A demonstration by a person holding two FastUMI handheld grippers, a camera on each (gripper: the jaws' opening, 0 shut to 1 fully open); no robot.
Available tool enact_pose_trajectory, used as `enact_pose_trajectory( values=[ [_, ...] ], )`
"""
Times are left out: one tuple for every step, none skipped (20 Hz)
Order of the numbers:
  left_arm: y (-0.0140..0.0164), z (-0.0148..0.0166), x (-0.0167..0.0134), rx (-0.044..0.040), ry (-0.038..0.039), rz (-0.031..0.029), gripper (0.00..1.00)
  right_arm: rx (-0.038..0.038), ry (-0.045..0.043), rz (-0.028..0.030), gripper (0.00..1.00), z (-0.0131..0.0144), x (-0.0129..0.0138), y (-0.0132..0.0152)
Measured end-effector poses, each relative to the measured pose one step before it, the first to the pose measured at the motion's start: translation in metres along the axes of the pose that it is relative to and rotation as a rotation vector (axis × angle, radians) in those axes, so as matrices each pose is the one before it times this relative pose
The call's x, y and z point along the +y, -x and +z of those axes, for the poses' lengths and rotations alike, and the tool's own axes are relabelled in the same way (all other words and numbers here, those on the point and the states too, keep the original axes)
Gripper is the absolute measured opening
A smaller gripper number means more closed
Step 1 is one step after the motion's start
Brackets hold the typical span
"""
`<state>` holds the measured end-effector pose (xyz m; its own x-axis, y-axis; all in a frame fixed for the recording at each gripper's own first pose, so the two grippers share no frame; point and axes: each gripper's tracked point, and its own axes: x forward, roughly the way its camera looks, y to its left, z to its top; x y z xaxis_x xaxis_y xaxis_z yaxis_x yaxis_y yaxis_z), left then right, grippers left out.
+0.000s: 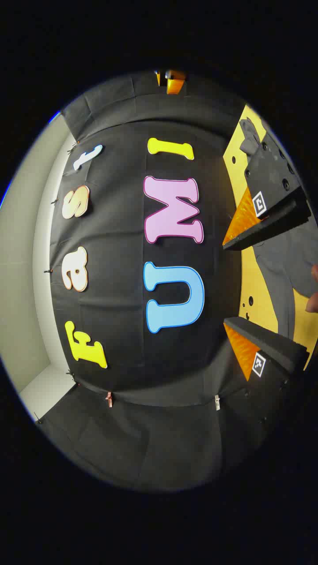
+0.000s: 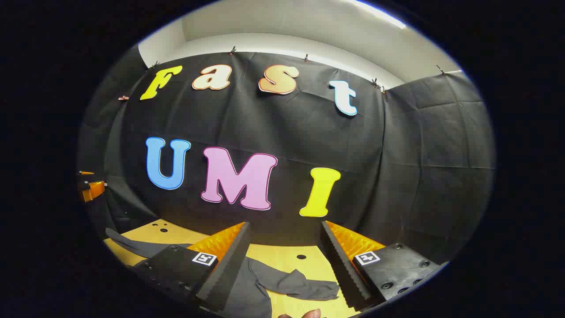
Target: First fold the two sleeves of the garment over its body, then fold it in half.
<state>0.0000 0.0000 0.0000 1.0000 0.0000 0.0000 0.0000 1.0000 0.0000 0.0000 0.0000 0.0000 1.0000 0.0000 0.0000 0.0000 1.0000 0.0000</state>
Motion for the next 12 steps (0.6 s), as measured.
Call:
enact_pose_trajectory(
  values=[
    [0.00106, 0.00066, -0.00017, -0.00148, -0.00067, -0.00349, 0.95, 0.00058, -0.00754, 0.00589, 0.97, 0.00089, 0.00161, 0.00068],
    [0.00065, 0.00178, -0.00017, -0.00360, -0.00428, -0.00210, 0.95, 0.00025, -0.00904, 0.00506, 0.97, -0.00083, 0.00121, 0.00247],
    [0.00029, -0.00076, -0.00073, -0.00282, -0.00457, -0.00373, 0.95, 0.00062, -0.00475, 0.00235, 0.97, 0.00080, 0.00067, 0.00067],
    [0.00057, 0.00087, -0.00109, -0.00214, -0.00147, -0.00451, 0.95, 0.00103, -0.00258, 0.00294, 1.00, 0.00057, 0.00055, -0.00001],
    [0.00124, -0.00028, -0.00087, 0.00069, 0.00058, -0.00200, 0.95, 0.00202, -0.00030, 0.00330, 1.00, -0.00051, -0.00043, 0.00052],
    [0.00036, 0.00086, -0.00067, -0.00042, 0.00227, -0.00130, 0.95, -0.00088, 0.00174, 0.00282, 1.00, 0.00051, 0.00022, 0.00011],
    [0.00109, 0.00029, -0.00148, -0.00173, 0.00202, -0.00283, 0.95, -0.00419, 0.00368, 0.00821, 1.00, 0.00098, 0.00112, 0.00053],
    [0.00078, 0.00018, -0.00076, 0.00008, 0.00094, -0.00124, 0.95, -0.00143, 0.01100, 0.00694, 1.00, 0.00048, 0.00115, -0.00009],
    [0.00029, -0.00119, 0.00041, -0.00115, 0.00092, 0.00601, 0.95, -0.00567, 0.01393, 0.00127, 0.97, 0.00080, -0.00137, 0.00075],
    [-0.00019, 0.00114, 0.00098, -0.00021, 0.00272, 0.00376, 0.96, -0.00509, 0.01276, -0.00203, 1.00, 0.00112, -0.00038, 0.00013],
    [-0.00025, 0.00037, -0.00107, 0.00229, 0.00289, -0.00381, 0.95, -0.00633, 0.00383, -0.00412, 0.97, 0.00026, -0.00057, -0.00025],
    [0.00020, -0.00081, -0.00125, 0.00139, -0.00083, -0.00312, 0.95, -0.00281, -0.00648, -0.00020, 0.97, 0.00126, 0.00046, 0.00044]
  ],
)
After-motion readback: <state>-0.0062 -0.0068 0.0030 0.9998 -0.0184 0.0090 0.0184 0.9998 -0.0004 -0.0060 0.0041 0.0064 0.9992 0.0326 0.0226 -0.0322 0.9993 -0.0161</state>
